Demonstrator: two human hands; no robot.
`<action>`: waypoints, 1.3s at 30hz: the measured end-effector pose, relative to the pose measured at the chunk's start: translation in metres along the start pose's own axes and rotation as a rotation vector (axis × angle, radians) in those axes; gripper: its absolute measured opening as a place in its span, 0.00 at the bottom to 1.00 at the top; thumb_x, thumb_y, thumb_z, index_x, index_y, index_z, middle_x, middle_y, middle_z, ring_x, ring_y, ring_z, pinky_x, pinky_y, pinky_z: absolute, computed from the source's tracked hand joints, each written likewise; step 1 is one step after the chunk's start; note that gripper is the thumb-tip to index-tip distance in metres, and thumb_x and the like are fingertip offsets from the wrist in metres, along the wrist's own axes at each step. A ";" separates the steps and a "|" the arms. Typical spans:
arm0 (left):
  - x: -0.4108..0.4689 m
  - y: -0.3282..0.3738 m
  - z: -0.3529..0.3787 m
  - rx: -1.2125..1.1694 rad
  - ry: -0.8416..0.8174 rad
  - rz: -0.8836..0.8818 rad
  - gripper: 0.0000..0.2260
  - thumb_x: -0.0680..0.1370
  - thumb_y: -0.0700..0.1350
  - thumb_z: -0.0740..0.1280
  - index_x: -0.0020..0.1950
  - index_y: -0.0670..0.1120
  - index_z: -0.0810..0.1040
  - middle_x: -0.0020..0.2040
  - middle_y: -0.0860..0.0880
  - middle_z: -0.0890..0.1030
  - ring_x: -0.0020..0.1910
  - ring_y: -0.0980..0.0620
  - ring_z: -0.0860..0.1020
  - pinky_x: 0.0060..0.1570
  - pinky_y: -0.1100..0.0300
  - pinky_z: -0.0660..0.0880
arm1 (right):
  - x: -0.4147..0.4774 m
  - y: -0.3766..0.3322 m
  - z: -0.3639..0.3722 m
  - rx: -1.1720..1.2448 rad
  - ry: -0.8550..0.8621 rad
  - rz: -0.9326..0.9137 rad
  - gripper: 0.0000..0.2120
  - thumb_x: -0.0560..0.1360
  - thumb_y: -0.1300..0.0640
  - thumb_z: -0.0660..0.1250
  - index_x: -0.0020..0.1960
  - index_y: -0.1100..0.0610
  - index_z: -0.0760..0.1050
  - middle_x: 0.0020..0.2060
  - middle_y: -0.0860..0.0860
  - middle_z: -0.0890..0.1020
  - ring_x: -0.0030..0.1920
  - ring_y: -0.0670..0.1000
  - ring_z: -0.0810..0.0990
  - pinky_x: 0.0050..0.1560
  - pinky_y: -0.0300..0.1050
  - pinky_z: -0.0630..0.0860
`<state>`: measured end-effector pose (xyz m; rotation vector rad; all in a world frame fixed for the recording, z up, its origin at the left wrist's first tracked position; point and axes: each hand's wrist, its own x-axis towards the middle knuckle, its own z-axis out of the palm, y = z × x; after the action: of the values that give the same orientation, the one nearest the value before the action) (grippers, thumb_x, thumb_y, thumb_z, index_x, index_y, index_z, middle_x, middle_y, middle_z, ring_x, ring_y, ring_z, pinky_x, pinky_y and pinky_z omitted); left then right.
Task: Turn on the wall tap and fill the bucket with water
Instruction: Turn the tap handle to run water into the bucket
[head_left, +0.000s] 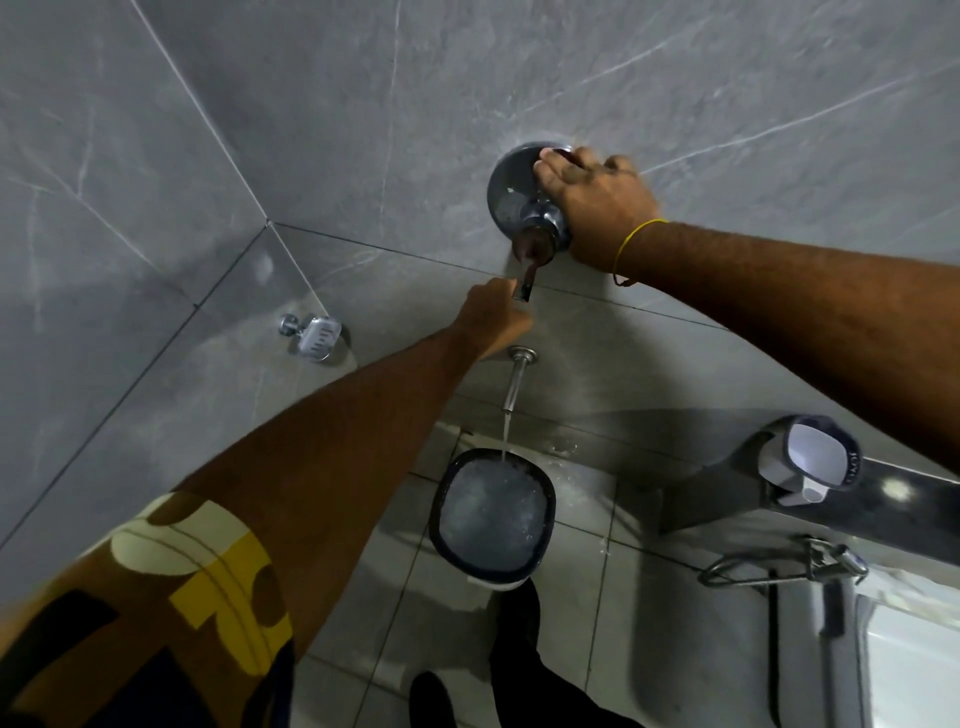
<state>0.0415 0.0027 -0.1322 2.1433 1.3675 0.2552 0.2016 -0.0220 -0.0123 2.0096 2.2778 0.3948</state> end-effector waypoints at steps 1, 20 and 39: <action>0.000 -0.001 -0.001 0.007 0.002 0.007 0.12 0.75 0.41 0.70 0.57 0.40 0.79 0.52 0.40 0.84 0.52 0.41 0.83 0.53 0.49 0.82 | 0.000 0.000 0.001 0.002 -0.002 0.002 0.36 0.77 0.54 0.69 0.81 0.59 0.60 0.81 0.56 0.64 0.77 0.61 0.66 0.67 0.60 0.69; -0.010 0.003 -0.001 -0.042 -0.048 -0.063 0.40 0.64 0.49 0.63 0.78 0.47 0.67 0.59 0.40 0.83 0.53 0.41 0.83 0.49 0.51 0.83 | 0.018 -0.010 -0.016 -0.592 0.043 -0.230 0.09 0.78 0.61 0.66 0.51 0.62 0.84 0.40 0.57 0.85 0.57 0.64 0.80 0.73 0.78 0.56; -0.008 -0.008 0.001 -0.024 -0.048 0.013 0.36 0.73 0.41 0.67 0.81 0.46 0.62 0.59 0.39 0.83 0.43 0.47 0.81 0.46 0.54 0.82 | 0.049 0.006 -0.023 -1.083 0.222 -0.652 0.08 0.76 0.55 0.68 0.50 0.52 0.85 0.39 0.49 0.86 0.53 0.58 0.80 0.67 0.63 0.72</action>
<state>0.0323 -0.0019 -0.1358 2.1258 1.3176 0.2222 0.1952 0.0231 0.0166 0.6976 1.9240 1.4012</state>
